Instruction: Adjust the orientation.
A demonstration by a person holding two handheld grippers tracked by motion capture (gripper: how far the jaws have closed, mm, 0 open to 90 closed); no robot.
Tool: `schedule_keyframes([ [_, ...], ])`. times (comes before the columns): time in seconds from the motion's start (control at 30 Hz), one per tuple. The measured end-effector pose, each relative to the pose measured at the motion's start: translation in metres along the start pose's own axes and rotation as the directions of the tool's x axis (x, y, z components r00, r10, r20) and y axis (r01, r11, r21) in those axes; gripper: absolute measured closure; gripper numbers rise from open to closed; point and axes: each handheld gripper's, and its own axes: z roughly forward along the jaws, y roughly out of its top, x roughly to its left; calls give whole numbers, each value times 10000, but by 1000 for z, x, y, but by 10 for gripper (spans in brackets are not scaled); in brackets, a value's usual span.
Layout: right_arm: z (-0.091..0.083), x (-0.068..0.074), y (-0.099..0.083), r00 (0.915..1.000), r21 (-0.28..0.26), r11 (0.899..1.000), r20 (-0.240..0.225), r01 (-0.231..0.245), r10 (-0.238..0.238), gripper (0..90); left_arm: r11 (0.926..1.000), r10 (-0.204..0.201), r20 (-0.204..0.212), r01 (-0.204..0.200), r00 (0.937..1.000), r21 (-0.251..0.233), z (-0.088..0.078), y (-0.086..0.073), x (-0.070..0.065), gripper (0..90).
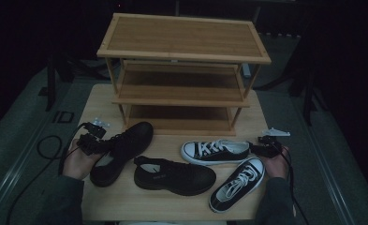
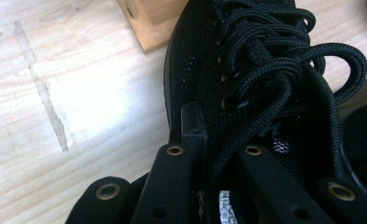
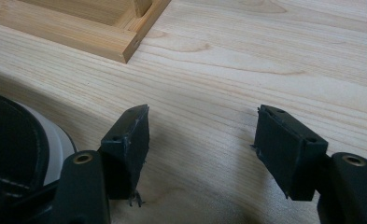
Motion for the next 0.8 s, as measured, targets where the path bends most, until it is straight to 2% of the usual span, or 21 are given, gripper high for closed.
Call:
schedule_keyframes([
  [0.43,0,0,0,10000,0,10000,-3,-2,2,353,9985,-480,-467,468,9978,-273,22,28,1,879],
  [0.8,0,0,0,10000,0,10000,-17,-5,5,351,9926,-1041,-665,995,9923,-691,46,53,-7,880],
])
